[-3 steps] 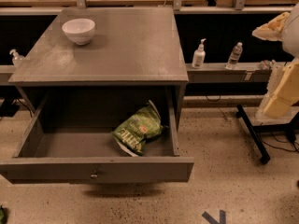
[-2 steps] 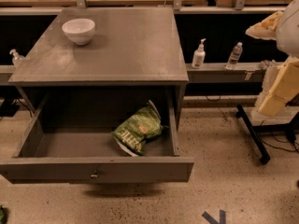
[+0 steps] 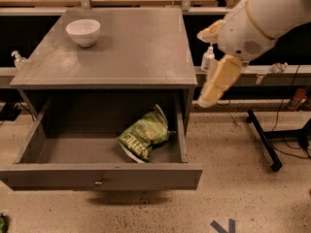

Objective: Pick green jalapeno chip bag from top drawer and place on counter

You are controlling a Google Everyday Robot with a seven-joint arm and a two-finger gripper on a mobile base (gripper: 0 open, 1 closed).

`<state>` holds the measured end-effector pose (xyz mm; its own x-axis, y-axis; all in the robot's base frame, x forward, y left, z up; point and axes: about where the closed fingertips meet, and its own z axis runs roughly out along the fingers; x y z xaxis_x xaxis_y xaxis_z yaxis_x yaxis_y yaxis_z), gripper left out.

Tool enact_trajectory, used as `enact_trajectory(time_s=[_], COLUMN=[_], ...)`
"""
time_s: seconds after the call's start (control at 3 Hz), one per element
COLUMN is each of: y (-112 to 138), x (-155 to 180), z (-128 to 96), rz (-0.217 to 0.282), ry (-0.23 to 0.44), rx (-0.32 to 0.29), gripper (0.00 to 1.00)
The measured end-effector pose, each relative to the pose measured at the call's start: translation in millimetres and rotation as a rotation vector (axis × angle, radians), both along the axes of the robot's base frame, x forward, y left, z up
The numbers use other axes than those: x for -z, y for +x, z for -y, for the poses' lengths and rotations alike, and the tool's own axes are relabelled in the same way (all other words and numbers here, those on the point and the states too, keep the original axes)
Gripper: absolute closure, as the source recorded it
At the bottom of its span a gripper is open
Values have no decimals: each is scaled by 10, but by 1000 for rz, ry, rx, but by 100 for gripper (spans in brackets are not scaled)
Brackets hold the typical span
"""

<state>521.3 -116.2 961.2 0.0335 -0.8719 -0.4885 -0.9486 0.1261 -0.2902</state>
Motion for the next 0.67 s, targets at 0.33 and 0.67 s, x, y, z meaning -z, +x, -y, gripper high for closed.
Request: enact_trajectory(time_s=[0.33,0.67], y=[113,74], x=[86,150], z=[-27,-52], rz=[1,-21], ry=[20,22], rx=[7,-15], gripper=[0,0])
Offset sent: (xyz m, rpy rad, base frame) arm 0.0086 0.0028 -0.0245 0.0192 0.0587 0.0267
